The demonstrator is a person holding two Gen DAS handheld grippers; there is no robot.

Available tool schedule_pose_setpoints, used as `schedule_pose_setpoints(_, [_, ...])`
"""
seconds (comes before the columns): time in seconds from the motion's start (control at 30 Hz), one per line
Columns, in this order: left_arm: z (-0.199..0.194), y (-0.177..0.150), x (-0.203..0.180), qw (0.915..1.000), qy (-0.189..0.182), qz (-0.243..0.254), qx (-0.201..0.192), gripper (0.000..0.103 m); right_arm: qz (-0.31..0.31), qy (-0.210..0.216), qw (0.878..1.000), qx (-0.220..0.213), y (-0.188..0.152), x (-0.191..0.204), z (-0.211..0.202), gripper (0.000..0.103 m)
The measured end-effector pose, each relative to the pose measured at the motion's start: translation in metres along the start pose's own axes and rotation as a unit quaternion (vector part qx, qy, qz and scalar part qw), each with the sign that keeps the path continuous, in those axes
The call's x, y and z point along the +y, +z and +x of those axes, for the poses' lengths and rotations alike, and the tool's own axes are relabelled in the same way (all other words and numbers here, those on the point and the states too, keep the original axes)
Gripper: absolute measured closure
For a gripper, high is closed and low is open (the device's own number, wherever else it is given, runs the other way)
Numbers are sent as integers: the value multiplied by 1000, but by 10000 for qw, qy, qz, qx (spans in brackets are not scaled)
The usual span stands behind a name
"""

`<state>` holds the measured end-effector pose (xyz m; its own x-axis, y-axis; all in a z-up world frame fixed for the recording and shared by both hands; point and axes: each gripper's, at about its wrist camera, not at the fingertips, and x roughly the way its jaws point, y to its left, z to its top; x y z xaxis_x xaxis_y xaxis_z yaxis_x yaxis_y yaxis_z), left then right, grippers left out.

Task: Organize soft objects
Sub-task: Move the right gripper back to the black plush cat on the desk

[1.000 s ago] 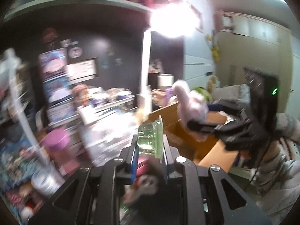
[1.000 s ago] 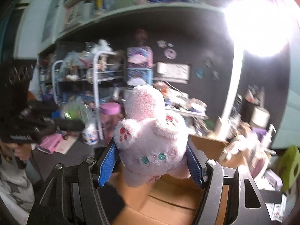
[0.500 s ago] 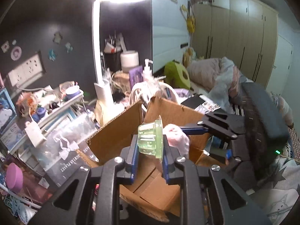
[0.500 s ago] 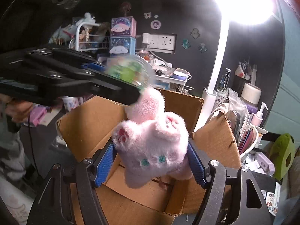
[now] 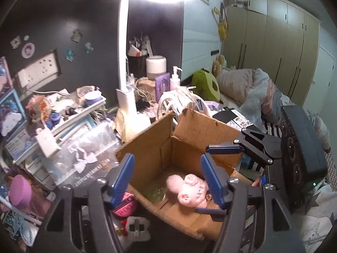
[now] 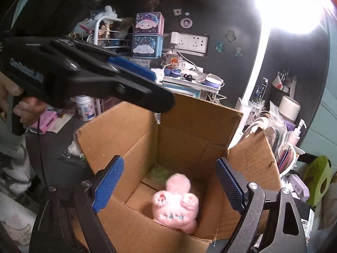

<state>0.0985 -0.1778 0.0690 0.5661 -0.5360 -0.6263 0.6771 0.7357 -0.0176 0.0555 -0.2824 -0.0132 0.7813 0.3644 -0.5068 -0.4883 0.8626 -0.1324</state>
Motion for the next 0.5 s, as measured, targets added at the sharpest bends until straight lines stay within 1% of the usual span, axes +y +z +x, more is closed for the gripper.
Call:
schedule_pose_setpoints(0.03, [-9, -3, 2, 9999, 44, -27, -91, 28, -22, -27, 10000, 4, 1, 2, -1, 5])
schedule_pose_setpoints(0.07, [-14, -4, 4, 9998, 73, -51, -152, 23, -71, -94, 9999, -10, 4, 5, -3, 3])
schedule_pose_setpoints(0.1, [-22, -7, 8, 9996, 109, -92, -230, 22, -149, -147, 9997, -86, 6, 10, -6, 2])
schedule_pose_setpoints(0.2, [-44, -19, 19, 9986, 249, -222, -406, 21, -335, -202, 9989, -256, 15, 24, -14, 2])
schedule_pose_setpoints(0.33, [-70, -41, 36, 9961, 579, -354, -562, 19, -371, -253, 9974, -563, 29, 43, -26, 2])
schedule_pose_setpoints(0.43, [-85, -60, 52, 9940, 757, -514, -593, 18, -390, 7, 9974, -605, 43, 59, -27, 2])
schedule_pose_setpoints(0.5, [-93, -74, 64, 9922, 866, -645, -618, 18, -410, 82, 9969, -665, 50, 72, -25, 2])
